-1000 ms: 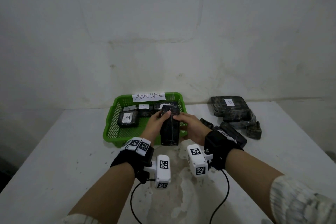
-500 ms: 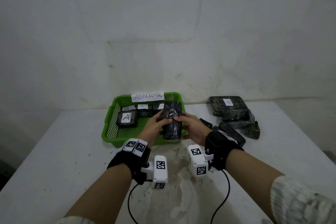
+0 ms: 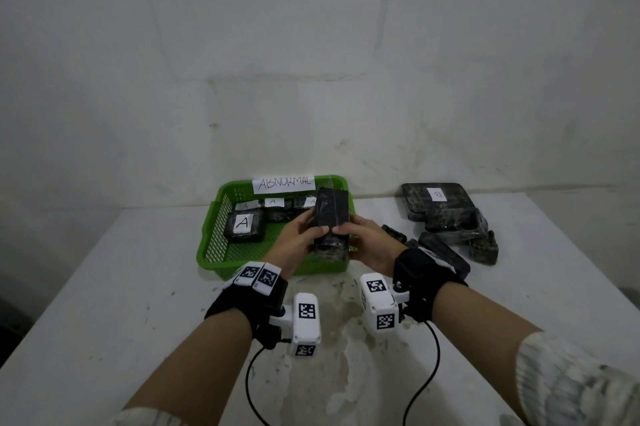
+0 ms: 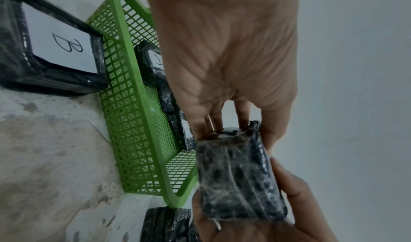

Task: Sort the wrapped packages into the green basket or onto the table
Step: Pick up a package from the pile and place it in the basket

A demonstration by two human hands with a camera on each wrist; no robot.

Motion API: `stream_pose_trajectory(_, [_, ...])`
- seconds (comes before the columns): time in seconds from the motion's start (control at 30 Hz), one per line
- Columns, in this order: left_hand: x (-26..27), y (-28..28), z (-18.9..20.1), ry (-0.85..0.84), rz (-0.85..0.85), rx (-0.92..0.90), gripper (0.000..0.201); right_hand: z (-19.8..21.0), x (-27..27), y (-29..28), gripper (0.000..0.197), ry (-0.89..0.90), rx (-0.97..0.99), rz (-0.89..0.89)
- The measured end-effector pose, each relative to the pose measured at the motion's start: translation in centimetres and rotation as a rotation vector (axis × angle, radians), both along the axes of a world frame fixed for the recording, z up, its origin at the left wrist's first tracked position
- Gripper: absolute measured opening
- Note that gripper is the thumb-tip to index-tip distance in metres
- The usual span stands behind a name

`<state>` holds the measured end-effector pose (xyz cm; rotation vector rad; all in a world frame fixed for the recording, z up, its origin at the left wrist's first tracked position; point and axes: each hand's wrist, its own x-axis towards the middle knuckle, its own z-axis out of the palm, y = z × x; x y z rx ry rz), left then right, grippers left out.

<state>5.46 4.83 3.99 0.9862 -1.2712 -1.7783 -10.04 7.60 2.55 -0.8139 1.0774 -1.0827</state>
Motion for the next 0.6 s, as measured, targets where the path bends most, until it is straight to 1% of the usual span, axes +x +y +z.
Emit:
stream_pose_trajectory(0.07, [0.0,-0.2,-0.2,0.009,0.043,0.013,0.051,0.0,0.0,0.3,0.053,-0.036,-0.013,0.049])
stream_pose_trajectory(0.13, [0.0,-0.3,-0.5,0.012,0.059,0.007,0.055,0.0,0.0,0.4,0.059,-0.074,-0.025,0.055])
stream_pose_trajectory(0.17, [0.0,-0.3,-0.6,0.013,0.047,-0.007,0.054,-0.1,0.0,0.4,0.06,-0.088,-0.03,0.044])
stream_pose_trajectory(0.27, [0.0,0.0,-0.3,0.009,-0.009,-0.021,0.037,-0.4,0.1,-0.2,0.066,-0.157,-0.005,-0.031])
stream_pose_trajectory(0.33, [0.0,0.2,-0.2,-0.014,-0.056,-0.008,0.04,0.0,0.0,-0.4,0.071,-0.206,0.046,-0.032])
stream_pose_trajectory(0.43, [0.2,0.1,0.2,0.016,-0.041,0.033,0.041,0.5,-0.4,-0.5,0.059,-0.231,0.061,0.015])
stream_pose_trajectory(0.53, [0.1,0.1,0.4,0.02,-0.024,0.015,0.039,0.2,-0.6,-1.0,0.07,-0.175,0.031,0.017])
stream_pose_trajectory(0.57, [0.0,0.2,0.5,0.013,-0.027,0.003,0.04,0.1,-0.6,-1.0,0.068,-0.164,0.025,0.0])
stream_pose_trajectory(0.6, [-0.1,0.2,0.5,0.002,-0.033,-0.004,0.041,0.1,-0.5,-0.9,0.062,-0.153,0.014,-0.023])
